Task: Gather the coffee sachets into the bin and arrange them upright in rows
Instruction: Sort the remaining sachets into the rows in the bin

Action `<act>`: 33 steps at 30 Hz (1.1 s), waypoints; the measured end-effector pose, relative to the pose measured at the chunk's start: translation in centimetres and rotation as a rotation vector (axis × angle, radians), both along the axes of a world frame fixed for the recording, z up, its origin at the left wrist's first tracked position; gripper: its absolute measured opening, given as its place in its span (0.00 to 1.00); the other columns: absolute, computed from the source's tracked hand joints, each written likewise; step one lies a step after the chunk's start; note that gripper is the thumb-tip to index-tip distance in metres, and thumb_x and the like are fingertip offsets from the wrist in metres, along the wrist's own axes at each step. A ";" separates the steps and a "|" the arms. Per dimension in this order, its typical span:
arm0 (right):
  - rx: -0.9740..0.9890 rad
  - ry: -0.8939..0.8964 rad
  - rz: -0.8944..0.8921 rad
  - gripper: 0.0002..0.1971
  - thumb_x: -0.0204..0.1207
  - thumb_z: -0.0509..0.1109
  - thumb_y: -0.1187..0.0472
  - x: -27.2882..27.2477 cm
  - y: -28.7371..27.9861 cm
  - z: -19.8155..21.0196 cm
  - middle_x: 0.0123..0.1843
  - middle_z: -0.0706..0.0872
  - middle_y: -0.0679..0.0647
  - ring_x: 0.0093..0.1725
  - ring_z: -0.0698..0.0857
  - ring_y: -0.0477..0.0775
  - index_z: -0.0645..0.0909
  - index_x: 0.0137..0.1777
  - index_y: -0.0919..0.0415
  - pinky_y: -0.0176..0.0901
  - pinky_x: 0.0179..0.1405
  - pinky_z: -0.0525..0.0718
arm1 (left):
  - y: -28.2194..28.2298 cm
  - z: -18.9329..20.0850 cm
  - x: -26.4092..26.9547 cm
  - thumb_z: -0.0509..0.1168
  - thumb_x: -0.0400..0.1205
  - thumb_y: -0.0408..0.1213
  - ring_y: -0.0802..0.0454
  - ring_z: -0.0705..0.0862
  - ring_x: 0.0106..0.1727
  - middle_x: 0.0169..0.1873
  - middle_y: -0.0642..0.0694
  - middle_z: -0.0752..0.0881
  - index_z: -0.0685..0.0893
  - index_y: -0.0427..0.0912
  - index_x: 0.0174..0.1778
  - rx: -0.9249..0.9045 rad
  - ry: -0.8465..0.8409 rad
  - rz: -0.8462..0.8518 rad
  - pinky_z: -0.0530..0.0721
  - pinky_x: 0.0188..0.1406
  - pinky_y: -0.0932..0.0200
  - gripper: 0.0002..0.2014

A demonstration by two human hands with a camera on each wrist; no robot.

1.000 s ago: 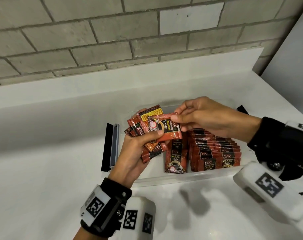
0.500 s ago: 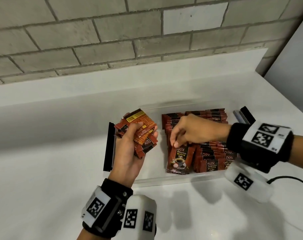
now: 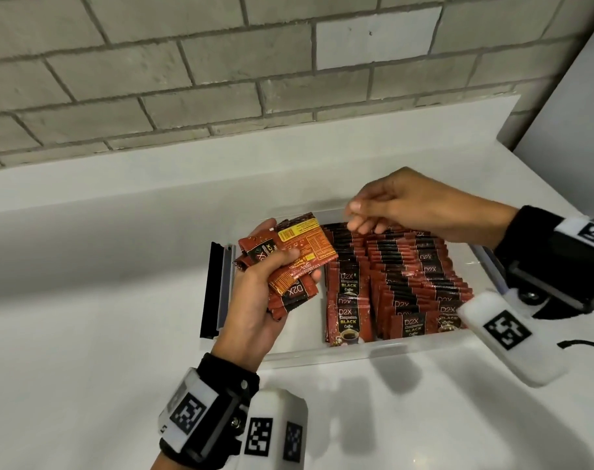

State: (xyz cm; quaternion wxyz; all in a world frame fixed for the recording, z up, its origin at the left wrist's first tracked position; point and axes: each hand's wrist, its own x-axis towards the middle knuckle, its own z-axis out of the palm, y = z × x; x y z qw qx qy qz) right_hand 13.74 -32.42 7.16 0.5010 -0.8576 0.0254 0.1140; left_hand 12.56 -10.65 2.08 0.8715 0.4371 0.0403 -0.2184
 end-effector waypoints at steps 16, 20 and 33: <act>0.033 0.053 -0.069 0.09 0.82 0.66 0.60 -1.9 4.2 -0.3 0.48 0.86 0.52 0.42 0.85 0.41 0.78 0.61 0.56 0.29 0.33 0.84 | -0.6 0.0 -0.5 0.69 0.75 0.27 0.37 0.89 0.42 0.51 0.35 0.89 0.80 0.47 0.64 0.104 -0.073 -0.085 0.89 0.37 0.50 0.22; 0.147 0.200 -0.133 0.06 0.83 0.64 0.64 -1.9 3.0 -0.1 0.55 0.83 0.53 0.51 0.83 0.42 0.78 0.57 0.60 0.32 0.37 0.83 | -0.5 -0.2 -0.2 0.63 0.81 0.28 0.38 0.88 0.42 0.50 0.34 0.89 0.92 0.52 0.40 0.048 -0.030 -0.053 0.88 0.36 0.52 0.16; 0.929 0.272 -0.491 0.07 0.83 0.59 0.74 -2.8 4.5 0.1 0.54 0.85 0.69 0.53 0.88 0.58 0.77 0.52 0.78 0.42 0.42 0.91 | -0.5 -0.3 -0.2 0.73 0.68 0.27 0.36 0.89 0.47 0.52 0.34 0.90 0.79 0.49 0.64 0.097 -0.028 -0.136 0.89 0.42 0.49 0.28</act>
